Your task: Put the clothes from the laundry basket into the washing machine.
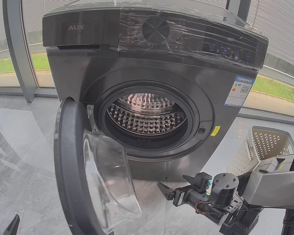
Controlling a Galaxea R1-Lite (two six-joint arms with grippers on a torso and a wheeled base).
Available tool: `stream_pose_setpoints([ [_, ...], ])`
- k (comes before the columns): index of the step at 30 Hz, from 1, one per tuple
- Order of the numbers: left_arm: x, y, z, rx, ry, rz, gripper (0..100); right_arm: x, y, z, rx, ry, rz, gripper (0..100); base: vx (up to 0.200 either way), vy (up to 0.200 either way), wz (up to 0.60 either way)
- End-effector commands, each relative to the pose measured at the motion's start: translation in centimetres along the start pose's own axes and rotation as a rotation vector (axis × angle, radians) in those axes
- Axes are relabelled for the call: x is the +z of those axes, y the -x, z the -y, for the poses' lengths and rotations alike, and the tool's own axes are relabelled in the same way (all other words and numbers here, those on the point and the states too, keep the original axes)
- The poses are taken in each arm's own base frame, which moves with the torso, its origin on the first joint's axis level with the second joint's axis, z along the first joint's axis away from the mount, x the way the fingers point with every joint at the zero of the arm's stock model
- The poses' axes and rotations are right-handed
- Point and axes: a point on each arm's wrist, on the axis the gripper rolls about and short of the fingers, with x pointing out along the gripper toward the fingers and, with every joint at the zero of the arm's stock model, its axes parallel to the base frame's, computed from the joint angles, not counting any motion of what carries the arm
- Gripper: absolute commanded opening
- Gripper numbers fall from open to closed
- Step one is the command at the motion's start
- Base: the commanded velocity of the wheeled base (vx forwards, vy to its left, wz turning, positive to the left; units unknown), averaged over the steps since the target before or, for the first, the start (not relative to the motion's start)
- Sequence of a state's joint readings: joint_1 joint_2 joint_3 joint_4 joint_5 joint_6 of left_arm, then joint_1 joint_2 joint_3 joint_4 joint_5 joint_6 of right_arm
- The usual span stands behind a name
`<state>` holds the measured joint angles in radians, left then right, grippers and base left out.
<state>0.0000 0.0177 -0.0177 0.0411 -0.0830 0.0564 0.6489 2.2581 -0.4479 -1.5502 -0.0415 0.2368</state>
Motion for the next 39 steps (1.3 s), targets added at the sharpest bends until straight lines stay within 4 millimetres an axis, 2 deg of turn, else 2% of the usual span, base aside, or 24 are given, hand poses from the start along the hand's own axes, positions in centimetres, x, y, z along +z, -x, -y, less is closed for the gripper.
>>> stream_pose_setpoints([
  [1,-0.5,0.0,0.0,0.0,0.0,0.0,100,0.5,-0.2,-0.1,0.005,-0.001,0.02,100,-0.2,0.0,0.0],
  [8,-0.5,0.0,0.0,0.0,0.0,0.0,100,1.3,-1.7,-0.8,0.067,0.01,0.062,100,-0.2,0.0,0.0],
  [14,-0.5,0.0,0.0,0.0,0.0,0.0,100,0.7,-3.5,-1.2,0.08,0.019,0.048,100,0.0,0.0,0.0],
  [22,-0.5,0.0,0.0,0.0,0.0,0.0,100,0.3,-3.9,-4.2,0.158,0.038,0.035,100,0.0,0.0,0.0],
  [39,-0.5,0.0,0.0,0.0,0.0,0.0,100,-1.0,-4.1,-7.5,0.248,0.054,0.025,100,0.0,0.0,0.0],
])
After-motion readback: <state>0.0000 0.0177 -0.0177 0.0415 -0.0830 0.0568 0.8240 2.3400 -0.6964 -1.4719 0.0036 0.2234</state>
